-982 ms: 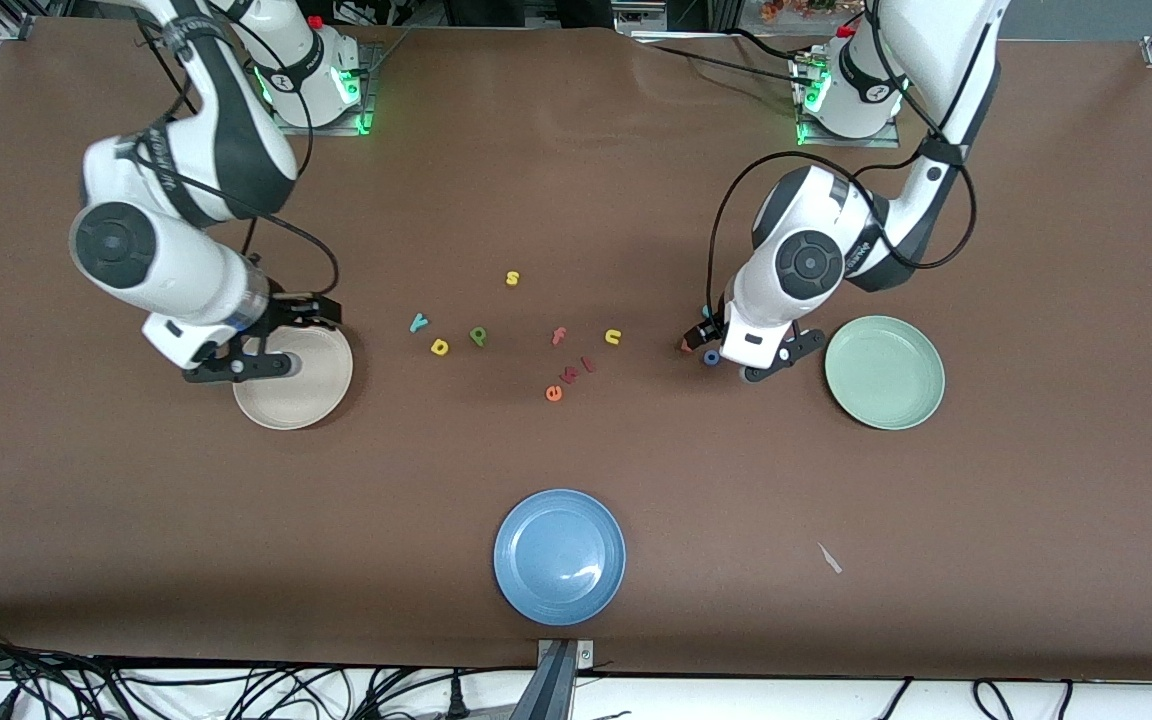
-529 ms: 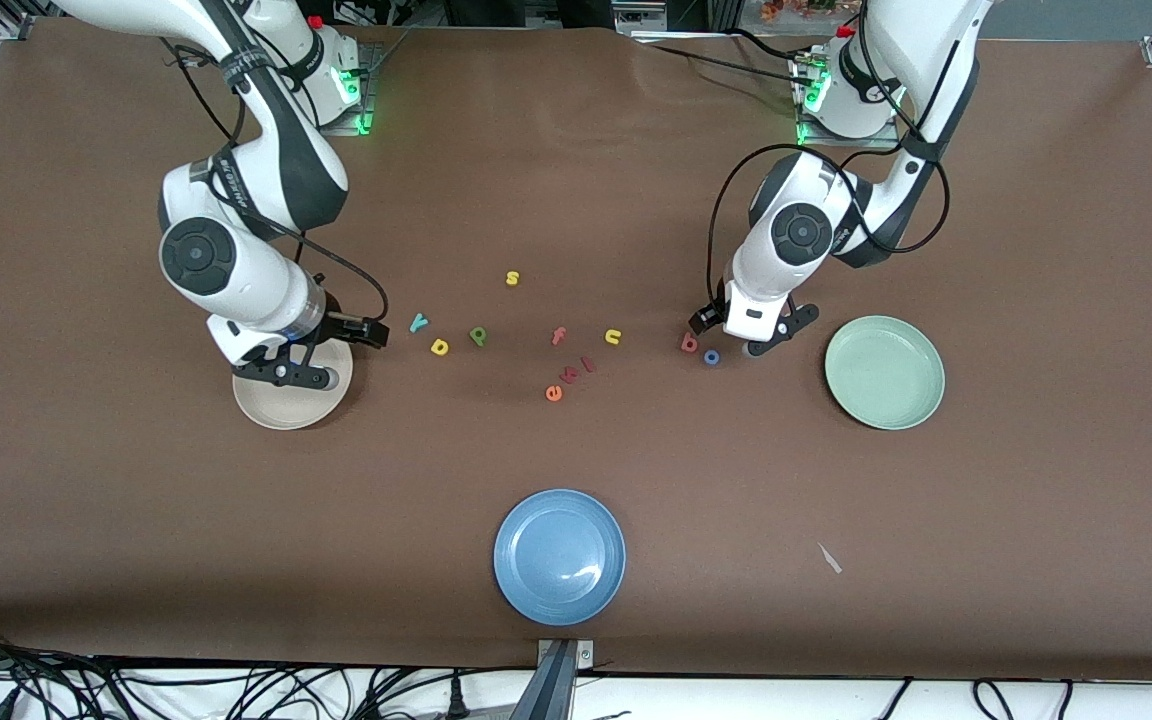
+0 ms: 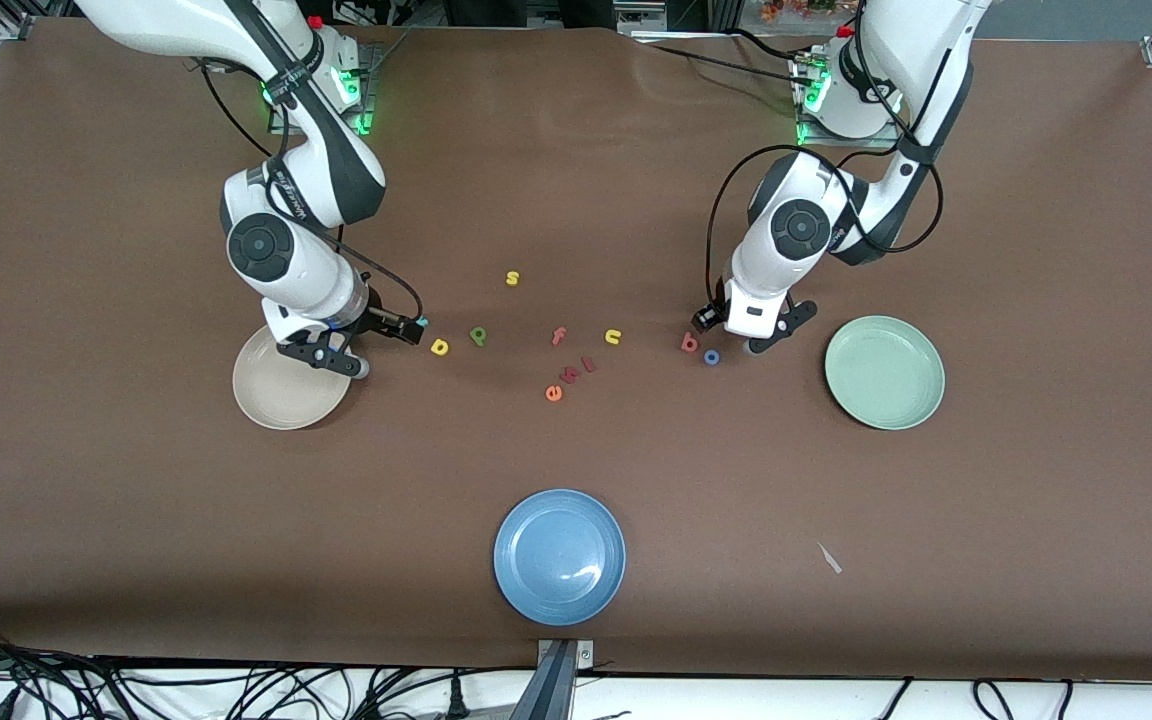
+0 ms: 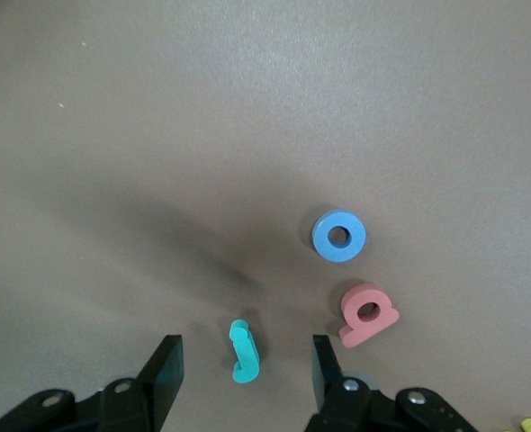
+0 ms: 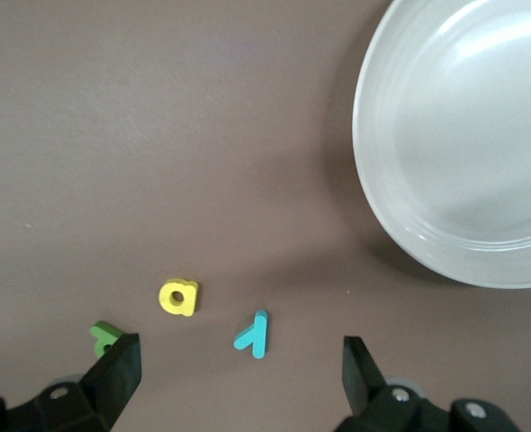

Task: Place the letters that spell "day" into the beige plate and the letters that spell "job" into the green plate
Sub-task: 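Carry the cyan j to the green plate while the right gripper lowers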

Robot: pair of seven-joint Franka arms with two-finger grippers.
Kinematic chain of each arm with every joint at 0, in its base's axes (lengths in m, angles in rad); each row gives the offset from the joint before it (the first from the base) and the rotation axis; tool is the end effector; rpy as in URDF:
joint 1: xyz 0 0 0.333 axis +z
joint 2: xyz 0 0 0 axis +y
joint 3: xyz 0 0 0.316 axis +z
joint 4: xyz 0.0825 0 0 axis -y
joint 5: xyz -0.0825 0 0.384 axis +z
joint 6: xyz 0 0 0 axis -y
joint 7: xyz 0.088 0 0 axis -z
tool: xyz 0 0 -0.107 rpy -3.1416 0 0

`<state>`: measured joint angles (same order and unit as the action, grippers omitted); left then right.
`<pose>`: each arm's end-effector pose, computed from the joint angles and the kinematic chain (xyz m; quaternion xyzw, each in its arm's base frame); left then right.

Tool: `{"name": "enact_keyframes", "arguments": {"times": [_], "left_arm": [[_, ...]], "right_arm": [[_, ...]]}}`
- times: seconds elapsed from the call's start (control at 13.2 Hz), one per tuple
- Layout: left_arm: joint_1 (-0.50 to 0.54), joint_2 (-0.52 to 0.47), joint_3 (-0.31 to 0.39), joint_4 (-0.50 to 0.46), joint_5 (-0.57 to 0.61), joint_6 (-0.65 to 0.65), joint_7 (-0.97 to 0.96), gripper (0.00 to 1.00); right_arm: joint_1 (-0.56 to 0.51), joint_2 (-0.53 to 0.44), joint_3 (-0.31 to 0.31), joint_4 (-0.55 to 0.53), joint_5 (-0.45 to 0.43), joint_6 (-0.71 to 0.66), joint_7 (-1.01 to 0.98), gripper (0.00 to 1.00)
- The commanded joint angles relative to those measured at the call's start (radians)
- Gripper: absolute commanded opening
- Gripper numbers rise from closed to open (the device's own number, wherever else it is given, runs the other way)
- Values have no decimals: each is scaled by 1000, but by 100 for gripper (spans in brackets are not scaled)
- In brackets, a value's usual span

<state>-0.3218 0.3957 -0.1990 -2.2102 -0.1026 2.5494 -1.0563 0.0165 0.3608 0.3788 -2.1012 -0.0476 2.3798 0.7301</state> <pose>0.4747 -0.2732 0.1970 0.9476 0.3115 -0.0649 0.0281 0.5320 0.2190 0.2530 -0.9858 0.1580 0.0498 0.0274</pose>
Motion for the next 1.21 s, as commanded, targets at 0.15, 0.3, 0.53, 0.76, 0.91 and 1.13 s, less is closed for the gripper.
{"name": "enact_keyframes", "arguments": {"times": [0.15,0.3,0.53,0.76,0.91,1.13], "left_arm": [[-20,29,3,-3,-20,49,-10,65],[-20,47,3,-2,-17,68,-10,64],[-20,55,3,-3,-14,68,-10,56],[-29,61,3,-3,-12,68,-4,48],[-33,66,4,-3,-11,68,-1,38],[-33,69,3,-2,45,55,4,14]], "right_arm": [[-7,12,15,-60,-9,73,60,98],[-7,30,17,-68,-9,110,68,98],[5,47,17,-86,-11,147,71,98],[34,63,17,-92,-25,159,72,98],[49,64,15,-102,-31,164,72,98],[49,78,14,-118,-66,186,72,98]]}}
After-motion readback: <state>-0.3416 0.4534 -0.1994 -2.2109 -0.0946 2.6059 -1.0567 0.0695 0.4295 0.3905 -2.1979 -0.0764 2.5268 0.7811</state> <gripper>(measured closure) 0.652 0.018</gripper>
